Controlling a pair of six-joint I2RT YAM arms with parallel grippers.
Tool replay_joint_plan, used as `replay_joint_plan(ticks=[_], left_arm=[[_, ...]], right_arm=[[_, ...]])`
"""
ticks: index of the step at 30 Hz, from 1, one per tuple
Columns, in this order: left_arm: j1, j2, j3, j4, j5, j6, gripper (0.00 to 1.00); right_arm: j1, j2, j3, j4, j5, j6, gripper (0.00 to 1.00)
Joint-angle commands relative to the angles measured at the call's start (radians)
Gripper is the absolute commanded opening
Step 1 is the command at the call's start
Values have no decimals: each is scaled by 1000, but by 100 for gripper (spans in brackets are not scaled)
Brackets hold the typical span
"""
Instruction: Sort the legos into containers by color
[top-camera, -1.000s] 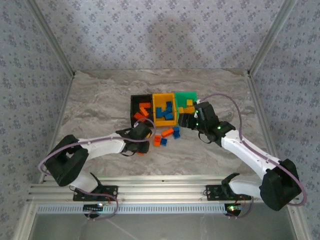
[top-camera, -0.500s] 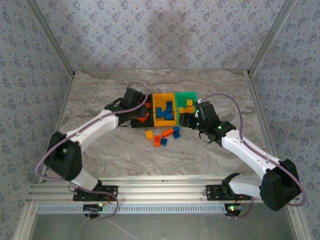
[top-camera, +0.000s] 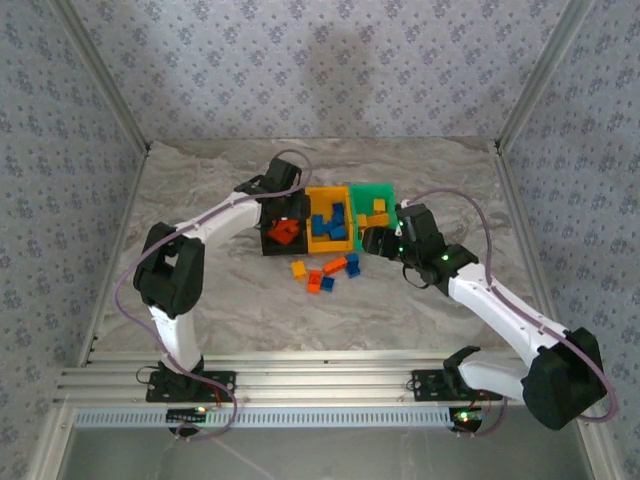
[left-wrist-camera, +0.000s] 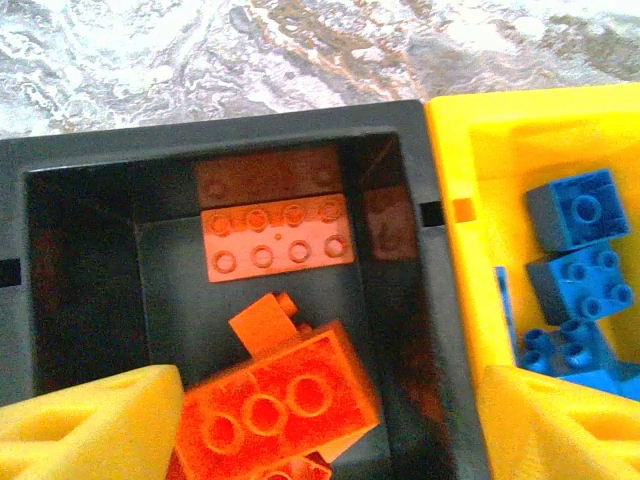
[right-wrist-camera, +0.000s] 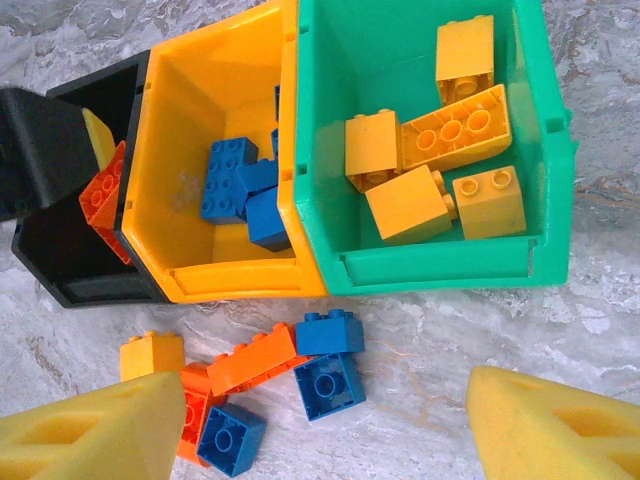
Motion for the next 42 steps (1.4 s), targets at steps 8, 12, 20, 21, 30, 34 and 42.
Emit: replay_joint_plan(ticks=[8,12,20,21,30,34,42], left_arm=[[-109,-406,-113,68,93,-47,99],[-194,-583,-290,112,29,-78,99],[-252,-896,-705,122,-77,-244,99],[-253,-927,-747,109,-89,-273,99],[-251,-1133,-958,31,-163,-432,99],[-249,-1149,-967,14,-172,-437,99],[-235,-1113,-951,14,-173,-425,99]], right_arm=[[-3,4,-31,8,-38,8,77],[35,56,-27,19,-41,8,77],[174,224,29,26,-11,5,77],[189,246,40,13,10,9,77],[205,416,82,-38,108,-3,74],[204,466,90,-19,141,-66,72],[201,559,149,-10,162,-183,68]])
